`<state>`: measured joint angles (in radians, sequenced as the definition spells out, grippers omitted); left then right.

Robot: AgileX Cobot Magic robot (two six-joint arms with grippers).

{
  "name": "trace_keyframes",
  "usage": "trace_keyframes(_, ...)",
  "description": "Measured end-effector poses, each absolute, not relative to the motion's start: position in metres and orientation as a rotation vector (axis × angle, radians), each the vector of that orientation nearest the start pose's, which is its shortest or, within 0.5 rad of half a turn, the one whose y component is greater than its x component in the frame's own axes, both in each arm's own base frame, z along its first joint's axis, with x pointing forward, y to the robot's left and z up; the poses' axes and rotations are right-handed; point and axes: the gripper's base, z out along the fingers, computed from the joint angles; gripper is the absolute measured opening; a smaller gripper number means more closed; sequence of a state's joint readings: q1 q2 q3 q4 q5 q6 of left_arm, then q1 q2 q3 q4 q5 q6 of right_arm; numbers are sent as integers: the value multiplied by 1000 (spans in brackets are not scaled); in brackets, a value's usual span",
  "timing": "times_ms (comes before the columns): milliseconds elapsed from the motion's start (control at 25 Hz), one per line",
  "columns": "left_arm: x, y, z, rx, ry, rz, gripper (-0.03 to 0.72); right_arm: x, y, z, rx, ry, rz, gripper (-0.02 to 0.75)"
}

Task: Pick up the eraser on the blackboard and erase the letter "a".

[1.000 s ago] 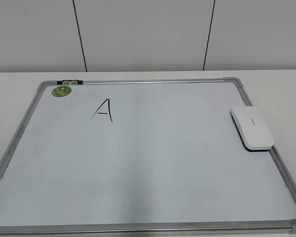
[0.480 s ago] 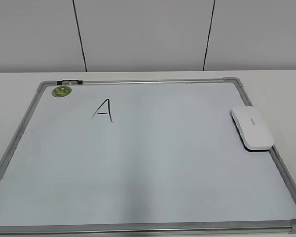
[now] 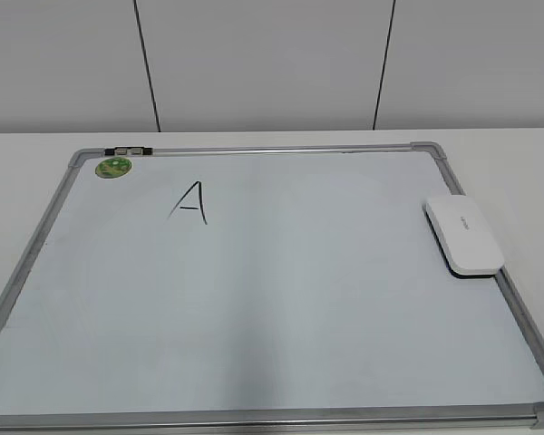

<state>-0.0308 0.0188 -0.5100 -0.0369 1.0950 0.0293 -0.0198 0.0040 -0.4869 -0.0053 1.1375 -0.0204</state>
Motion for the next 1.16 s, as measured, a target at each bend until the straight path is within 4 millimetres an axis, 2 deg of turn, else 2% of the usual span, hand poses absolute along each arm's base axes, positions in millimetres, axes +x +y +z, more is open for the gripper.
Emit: trace_keyframes(1160, -6, -3, 277, 26, 2081, -22, 509, -9, 0, 267, 0, 2119, -30, 587)
